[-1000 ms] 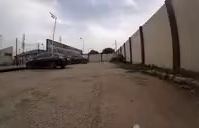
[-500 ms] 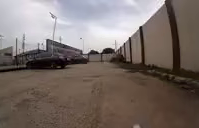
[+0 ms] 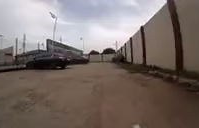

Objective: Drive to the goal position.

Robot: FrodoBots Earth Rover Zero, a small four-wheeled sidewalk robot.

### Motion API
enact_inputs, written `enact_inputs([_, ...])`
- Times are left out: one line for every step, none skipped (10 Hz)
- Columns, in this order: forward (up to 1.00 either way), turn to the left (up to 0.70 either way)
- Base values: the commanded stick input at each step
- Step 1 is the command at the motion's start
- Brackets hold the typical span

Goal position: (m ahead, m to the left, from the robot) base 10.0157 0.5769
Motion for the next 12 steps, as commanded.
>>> enact_inputs([0.70, 0.00])
enact_inputs([0.70, 0.00])
enact_inputs([0.70, 0.00])
enact_inputs([0.70, 0.00])
enact_inputs([0.70, 0.00])
enact_inputs([0.70, 0.00])
enact_inputs([0.70, 0.00])
enact_inputs([0.70, 0.00])
enact_inputs([0.70, 0.00])
enact_inputs([0.70, 0.00])
enact_inputs([0.70, 0.00])
enact_inputs([0.70, 0.00])
